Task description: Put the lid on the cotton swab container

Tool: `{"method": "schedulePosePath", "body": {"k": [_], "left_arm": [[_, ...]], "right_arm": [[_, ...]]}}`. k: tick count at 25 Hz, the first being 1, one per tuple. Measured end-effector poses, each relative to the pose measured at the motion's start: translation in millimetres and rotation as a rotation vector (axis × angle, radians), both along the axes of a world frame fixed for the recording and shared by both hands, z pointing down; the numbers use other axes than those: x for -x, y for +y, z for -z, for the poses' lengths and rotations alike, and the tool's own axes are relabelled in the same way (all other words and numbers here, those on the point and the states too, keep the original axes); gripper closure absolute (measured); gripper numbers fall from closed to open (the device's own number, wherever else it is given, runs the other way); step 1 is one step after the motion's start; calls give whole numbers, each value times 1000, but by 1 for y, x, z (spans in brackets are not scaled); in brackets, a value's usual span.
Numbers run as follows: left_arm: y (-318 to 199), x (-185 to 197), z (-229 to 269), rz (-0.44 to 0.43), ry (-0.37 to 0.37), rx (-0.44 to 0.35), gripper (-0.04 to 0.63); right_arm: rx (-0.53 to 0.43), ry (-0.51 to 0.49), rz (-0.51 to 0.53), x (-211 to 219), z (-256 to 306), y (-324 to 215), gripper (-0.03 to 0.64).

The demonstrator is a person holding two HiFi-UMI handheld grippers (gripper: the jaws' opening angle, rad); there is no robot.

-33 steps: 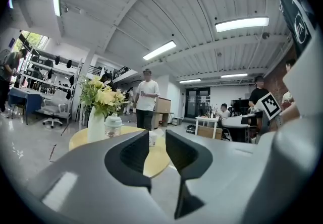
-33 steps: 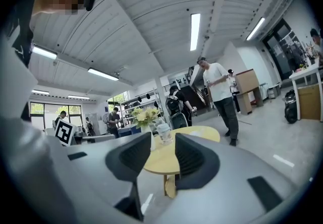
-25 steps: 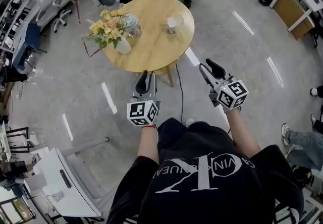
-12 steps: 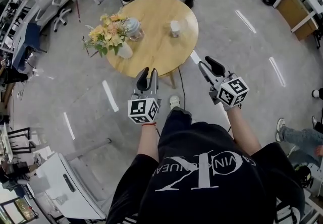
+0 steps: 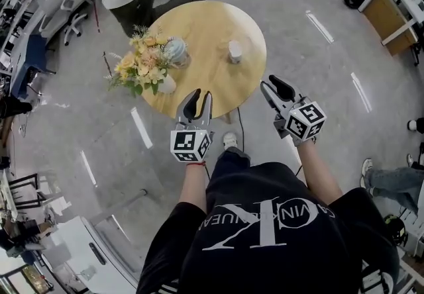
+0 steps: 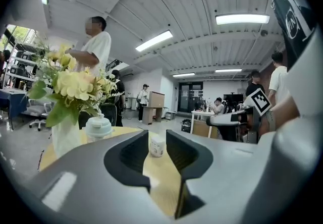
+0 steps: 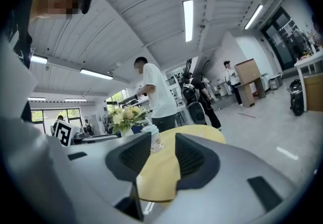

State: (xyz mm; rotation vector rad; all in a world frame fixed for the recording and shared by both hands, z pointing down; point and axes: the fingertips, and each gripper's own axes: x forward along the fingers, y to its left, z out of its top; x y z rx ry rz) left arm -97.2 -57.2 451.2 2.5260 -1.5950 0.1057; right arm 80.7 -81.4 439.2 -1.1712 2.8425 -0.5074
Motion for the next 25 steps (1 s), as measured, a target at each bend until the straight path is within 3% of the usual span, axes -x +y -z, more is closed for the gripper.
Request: {"method": "schedulePosePath", "body": {"k": [16,25], "left_arm": [[-70,-22,-23,-202,-41,44,491],[-101,-44,-36,-357,-59,56,437]], "right_arm": [[73,11,-91,14,-22,-62,503],[98,18,-163,14,-31,-83,503]]}}
